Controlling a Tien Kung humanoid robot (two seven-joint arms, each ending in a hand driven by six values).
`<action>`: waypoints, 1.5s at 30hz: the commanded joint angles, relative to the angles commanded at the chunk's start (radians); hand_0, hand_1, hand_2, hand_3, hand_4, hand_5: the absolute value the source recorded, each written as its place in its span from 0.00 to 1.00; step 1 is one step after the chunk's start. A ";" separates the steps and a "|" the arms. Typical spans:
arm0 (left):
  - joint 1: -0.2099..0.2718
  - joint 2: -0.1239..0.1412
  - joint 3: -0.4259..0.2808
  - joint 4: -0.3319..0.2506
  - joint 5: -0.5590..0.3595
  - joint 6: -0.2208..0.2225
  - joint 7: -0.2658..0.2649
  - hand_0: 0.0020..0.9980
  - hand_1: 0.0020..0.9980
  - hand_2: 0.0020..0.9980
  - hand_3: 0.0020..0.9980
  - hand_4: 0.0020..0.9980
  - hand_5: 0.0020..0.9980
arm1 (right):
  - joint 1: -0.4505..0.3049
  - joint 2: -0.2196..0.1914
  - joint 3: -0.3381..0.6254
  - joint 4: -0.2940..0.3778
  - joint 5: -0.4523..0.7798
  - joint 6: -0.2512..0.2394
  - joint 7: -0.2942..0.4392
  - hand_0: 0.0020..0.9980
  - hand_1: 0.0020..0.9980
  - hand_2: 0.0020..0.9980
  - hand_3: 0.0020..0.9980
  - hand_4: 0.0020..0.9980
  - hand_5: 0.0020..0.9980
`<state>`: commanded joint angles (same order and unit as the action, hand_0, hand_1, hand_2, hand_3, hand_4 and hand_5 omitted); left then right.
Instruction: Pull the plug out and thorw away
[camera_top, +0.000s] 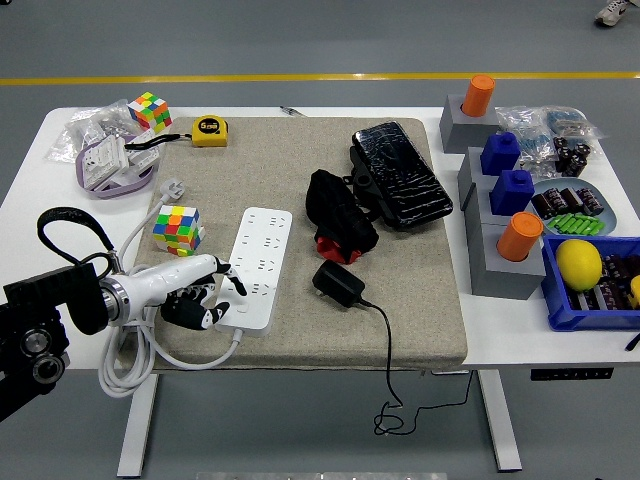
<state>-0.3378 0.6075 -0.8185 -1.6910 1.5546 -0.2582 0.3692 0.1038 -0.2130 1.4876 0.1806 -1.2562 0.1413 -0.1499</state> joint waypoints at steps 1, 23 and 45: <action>0.000 0.000 0.001 -0.002 -0.003 -0.001 0.001 0.07 0.05 0.09 0.69 0.46 0.00 | 0.000 0.000 -0.001 0.000 0.001 0.000 0.000 0.64 0.68 0.69 0.60 1.00 0.47; -0.040 -0.021 0.066 0.077 -0.001 0.002 -0.002 0.06 0.05 0.10 0.70 0.48 0.00 | 0.002 -0.001 -0.014 -0.001 0.006 0.000 -0.001 0.64 0.68 0.69 0.60 1.00 0.47; -0.041 -0.026 0.095 0.101 0.002 -0.004 -0.002 0.06 0.05 0.10 0.70 0.48 0.00 | -0.001 0.002 -0.011 0.001 0.006 0.000 0.000 0.64 0.68 0.68 0.60 1.00 0.47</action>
<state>-0.3784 0.5819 -0.7238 -1.5905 1.5569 -0.2626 0.3669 0.1030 -0.2111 1.4762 0.1811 -1.2505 0.1416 -0.1500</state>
